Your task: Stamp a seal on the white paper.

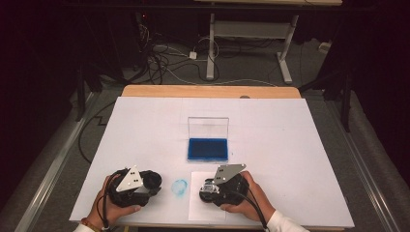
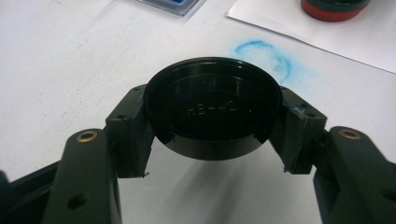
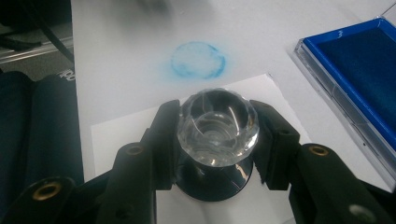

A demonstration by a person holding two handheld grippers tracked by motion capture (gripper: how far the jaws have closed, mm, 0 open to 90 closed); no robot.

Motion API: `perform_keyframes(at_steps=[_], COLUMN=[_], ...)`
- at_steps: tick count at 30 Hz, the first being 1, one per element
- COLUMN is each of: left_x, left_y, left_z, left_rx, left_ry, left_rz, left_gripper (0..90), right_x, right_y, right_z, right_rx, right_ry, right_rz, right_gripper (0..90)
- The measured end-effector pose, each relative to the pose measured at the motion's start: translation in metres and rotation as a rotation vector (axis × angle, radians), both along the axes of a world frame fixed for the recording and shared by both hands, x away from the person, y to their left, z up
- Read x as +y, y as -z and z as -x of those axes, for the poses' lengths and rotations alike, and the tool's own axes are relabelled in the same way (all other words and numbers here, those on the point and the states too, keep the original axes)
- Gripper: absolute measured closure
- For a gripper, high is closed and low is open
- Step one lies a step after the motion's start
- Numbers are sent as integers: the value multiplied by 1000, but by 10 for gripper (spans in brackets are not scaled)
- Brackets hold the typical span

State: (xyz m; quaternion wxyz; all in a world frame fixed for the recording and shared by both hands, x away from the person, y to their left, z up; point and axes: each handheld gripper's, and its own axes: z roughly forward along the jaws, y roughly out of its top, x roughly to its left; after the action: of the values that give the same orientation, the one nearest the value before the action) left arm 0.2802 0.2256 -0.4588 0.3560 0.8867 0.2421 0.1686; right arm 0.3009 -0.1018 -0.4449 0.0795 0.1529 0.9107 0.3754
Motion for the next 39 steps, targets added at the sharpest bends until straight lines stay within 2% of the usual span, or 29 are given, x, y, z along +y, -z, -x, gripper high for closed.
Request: perform_keyframes(at_steps=[8, 39], left_x=[0, -1], left_y=[1, 1], left_z=[-1, 0], left_rx=[6, 4], left_ry=[1, 3], left_rz=[0, -2], left_gripper=[366, 365], right_x=[1, 0], right_y=[-1, 1], right_z=[2, 0], right_rx=[-4, 5], right_ry=[4, 1], right_rz=[13, 4], right_gripper=[570, 569])
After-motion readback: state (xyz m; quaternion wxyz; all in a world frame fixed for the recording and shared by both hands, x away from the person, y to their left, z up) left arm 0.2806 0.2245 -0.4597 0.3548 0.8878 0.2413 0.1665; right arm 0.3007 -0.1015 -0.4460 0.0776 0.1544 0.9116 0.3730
